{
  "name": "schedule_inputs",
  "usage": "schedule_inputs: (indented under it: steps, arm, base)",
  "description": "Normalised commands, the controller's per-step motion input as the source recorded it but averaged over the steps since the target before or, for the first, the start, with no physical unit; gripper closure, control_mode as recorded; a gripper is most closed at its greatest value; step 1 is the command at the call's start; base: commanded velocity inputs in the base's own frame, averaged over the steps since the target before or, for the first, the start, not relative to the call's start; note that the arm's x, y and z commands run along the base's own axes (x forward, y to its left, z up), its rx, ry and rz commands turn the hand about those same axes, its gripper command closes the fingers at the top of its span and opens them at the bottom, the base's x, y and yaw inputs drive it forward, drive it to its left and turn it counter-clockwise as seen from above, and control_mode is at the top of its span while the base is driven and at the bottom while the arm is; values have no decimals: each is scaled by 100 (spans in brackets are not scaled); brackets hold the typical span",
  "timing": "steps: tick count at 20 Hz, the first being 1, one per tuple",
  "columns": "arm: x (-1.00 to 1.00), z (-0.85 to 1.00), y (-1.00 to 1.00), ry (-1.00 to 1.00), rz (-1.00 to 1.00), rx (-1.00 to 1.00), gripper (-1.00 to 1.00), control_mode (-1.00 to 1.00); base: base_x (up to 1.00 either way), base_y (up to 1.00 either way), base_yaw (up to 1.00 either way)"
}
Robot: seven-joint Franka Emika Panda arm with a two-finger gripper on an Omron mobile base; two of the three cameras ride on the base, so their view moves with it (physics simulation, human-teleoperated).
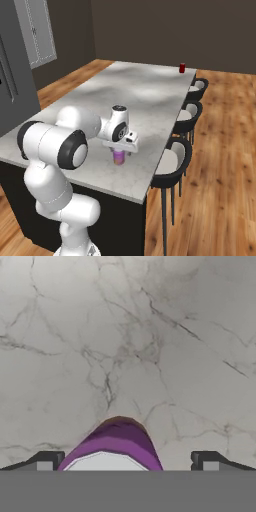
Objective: Four empty soda cans are scattered around the kitchen. Gather all the cans and cluster them next to the stove for recycling.
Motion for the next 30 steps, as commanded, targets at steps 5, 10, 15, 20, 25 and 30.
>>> schedule_inputs:
  steps: [5, 10, 15, 20, 25, 30]
  arm:
    - [1, -12, 20, 0, -4, 0, -100, -100]
    - [8, -13, 21, 0, -4, 0, -100, -100]
    - [2, -7, 0, 0, -5, 0, -100, -100]
    - [-9, -7, -13, 0, -9, 0, -100, -100]
    - [-24, -7, -6, 0, -10, 0, -100, -100]
    - [-8, -2, 0, 0, -11, 0, -100, -100]
  base:
    - [0, 0, 0]
    - [0, 0, 0]
    - [0, 0, 0]
    - [0, 0, 0]
    - [0, 0, 0]
    - [0, 0, 0]
